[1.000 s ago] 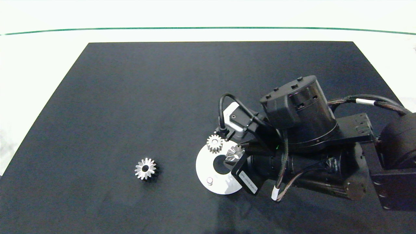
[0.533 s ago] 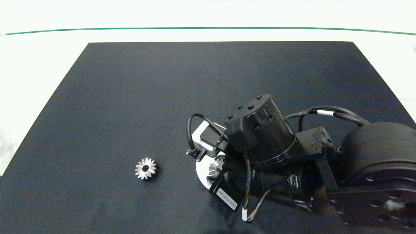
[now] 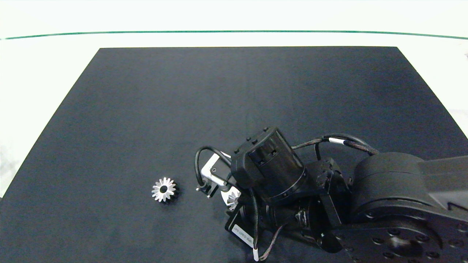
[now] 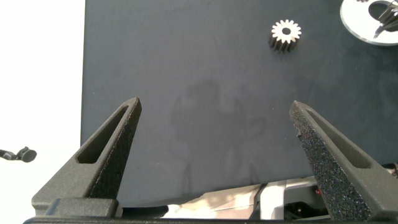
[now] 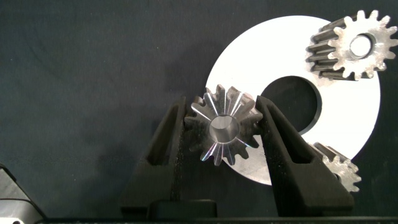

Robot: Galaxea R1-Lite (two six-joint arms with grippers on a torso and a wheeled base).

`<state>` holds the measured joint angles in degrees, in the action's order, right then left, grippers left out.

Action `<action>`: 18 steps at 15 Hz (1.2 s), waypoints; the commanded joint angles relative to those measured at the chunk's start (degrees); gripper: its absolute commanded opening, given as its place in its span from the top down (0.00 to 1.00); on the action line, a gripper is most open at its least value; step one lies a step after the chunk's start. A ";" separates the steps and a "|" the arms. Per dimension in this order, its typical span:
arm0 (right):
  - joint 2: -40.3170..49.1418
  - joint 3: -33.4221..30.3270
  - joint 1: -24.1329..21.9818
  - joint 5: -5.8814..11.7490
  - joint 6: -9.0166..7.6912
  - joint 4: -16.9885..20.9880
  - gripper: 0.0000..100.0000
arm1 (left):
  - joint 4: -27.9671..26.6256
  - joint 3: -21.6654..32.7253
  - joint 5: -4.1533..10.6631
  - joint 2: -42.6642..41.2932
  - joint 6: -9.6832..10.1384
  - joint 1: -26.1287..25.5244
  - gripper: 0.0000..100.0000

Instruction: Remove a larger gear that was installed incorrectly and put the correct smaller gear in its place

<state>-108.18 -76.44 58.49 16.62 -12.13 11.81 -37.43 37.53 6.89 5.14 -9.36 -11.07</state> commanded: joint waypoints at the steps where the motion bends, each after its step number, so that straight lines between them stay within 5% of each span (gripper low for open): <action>1: -0.89 -0.47 -0.39 0.08 -0.09 0.05 0.84 | -0.19 0.08 0.06 0.04 -0.04 -0.01 0.00; 15: -4.32 -2.31 -0.83 0.44 0.00 -0.21 0.84 | -0.37 -0.18 0.06 0.04 0.13 -0.01 0.00; 16: -4.23 -2.58 -0.83 0.44 0.00 -0.12 0.00 | -0.37 -0.18 0.06 0.04 0.13 -0.01 0.00; 18: -3.71 -2.58 -1.01 0.44 0.09 -0.04 0.00 | -0.37 -0.18 0.06 0.04 0.22 -0.01 0.00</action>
<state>-112.21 -78.93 57.58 16.90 -11.98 11.70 -37.60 37.36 6.86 5.06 -9.09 -11.07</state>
